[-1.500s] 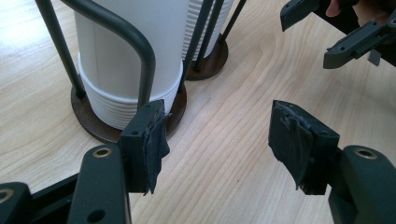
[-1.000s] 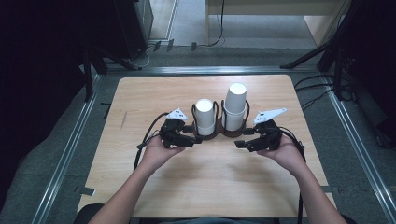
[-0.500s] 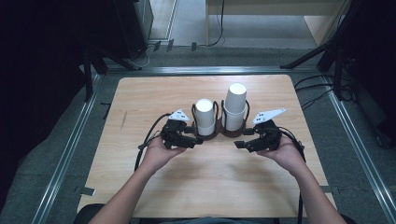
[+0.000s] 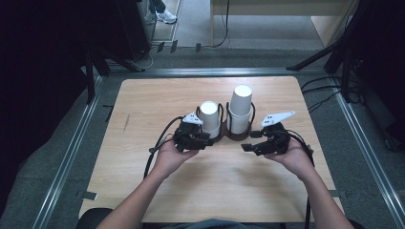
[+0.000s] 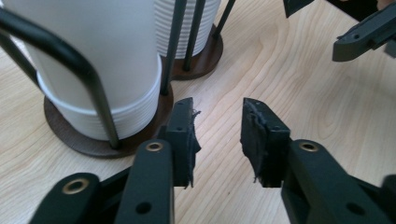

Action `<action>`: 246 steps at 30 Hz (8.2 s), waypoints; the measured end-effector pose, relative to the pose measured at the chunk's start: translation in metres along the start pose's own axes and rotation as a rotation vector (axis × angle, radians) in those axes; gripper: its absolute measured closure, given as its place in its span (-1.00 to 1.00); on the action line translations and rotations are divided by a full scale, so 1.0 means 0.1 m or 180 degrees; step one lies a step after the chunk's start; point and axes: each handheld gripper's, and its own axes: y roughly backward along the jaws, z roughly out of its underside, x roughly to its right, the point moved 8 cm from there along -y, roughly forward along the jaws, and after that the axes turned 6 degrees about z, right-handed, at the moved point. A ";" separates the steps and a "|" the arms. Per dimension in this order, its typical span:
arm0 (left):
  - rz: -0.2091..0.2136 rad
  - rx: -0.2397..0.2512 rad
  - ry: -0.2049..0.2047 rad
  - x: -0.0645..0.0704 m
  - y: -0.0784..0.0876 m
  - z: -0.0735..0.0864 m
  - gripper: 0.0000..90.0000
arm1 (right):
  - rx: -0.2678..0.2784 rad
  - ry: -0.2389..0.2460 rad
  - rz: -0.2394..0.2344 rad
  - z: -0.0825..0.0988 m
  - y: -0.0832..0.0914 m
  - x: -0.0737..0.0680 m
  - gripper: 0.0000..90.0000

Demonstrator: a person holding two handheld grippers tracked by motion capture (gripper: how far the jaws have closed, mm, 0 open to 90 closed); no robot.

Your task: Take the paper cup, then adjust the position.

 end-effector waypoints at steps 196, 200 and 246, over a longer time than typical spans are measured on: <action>0.0754 0.0066 -0.0203 0.39 0.05 -0.27 0.15 | -0.0065 0.0453 0.0156 -0.76 0.72 -0.14 -0.28; 0.0755 0.0095 -0.0253 0.37 0.13 -0.19 0.15 | -0.0064 0.0461 0.0097 -0.67 0.61 -0.20 -0.29; 0.1062 -0.0122 -0.0503 0.19 0.22 0.22 -0.71 | 0.0226 0.0461 -0.0612 -0.37 -0.18 -0.62 -0.29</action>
